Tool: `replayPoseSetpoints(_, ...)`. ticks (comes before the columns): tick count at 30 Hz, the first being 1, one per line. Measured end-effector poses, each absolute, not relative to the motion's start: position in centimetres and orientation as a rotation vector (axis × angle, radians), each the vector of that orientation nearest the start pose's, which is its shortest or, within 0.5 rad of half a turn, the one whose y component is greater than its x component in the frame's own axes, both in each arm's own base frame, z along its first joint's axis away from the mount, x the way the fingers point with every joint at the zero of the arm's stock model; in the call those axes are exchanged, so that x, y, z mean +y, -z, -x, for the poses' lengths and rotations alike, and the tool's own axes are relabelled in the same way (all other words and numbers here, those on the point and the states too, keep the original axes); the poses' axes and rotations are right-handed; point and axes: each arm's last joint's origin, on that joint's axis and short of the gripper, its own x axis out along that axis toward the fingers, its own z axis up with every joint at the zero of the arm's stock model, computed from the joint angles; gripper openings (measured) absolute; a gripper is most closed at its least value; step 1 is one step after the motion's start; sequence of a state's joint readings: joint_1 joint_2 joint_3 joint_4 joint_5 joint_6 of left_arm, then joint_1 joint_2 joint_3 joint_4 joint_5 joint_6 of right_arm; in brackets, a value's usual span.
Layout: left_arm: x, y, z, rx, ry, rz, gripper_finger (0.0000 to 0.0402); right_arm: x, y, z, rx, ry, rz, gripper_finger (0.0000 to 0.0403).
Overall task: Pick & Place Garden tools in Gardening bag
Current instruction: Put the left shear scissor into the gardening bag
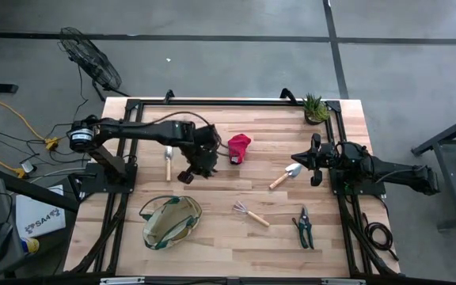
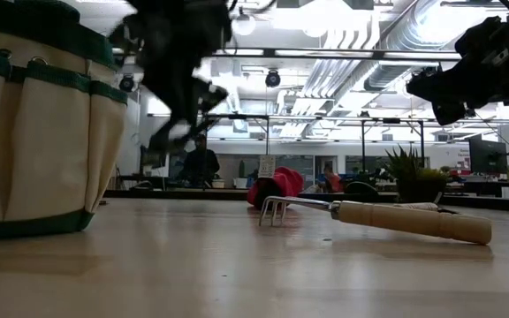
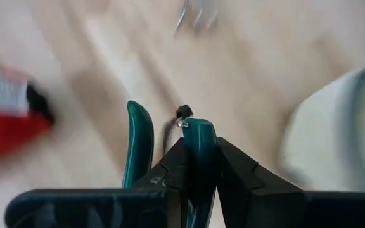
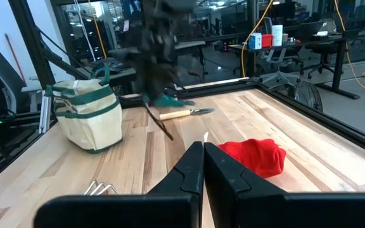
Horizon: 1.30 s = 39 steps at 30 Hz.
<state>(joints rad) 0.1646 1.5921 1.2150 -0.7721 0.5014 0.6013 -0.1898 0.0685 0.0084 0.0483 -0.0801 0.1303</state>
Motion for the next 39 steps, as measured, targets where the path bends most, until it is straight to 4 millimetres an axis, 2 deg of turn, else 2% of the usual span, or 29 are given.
replayPoseSetpoints(6, 4.0, -29.5, -31.7, 0.729, 0.834, 0.076, 0.0045, -1.7, -16.6, -10.0, 0.004, 0.11, -0.131, 0.0003)
replayPoseSetpoints(12, 5.1, -31.5, -31.5, 0.531, 1.018, 0.241, 0.0045, -1.7, -16.6, -10.0, 0.004, 0.11, -0.131, 0.0003)
replayPoseSetpoints(18, 5.5, -32.1, -31.2, 0.405, 1.167, 0.344, 0.0045, -1.7, -16.6, -10.0, 0.004, 0.11, -0.132, 0.0003)
replayPoseSetpoints(29, 5.5, -32.8, -31.6, 0.228, 1.274, 0.26, 0.0045, -1.7, -16.6, -10.0, 0.004, 0.11, -0.132, 0.0003)
replayPoseSetpoints(39, 5.4, -30.0, -31.4, 0.171, 1.301, 0.221, 0.0045, -1.7, -16.6, -10.0, 0.004, 0.11, -0.132, 0.0003)
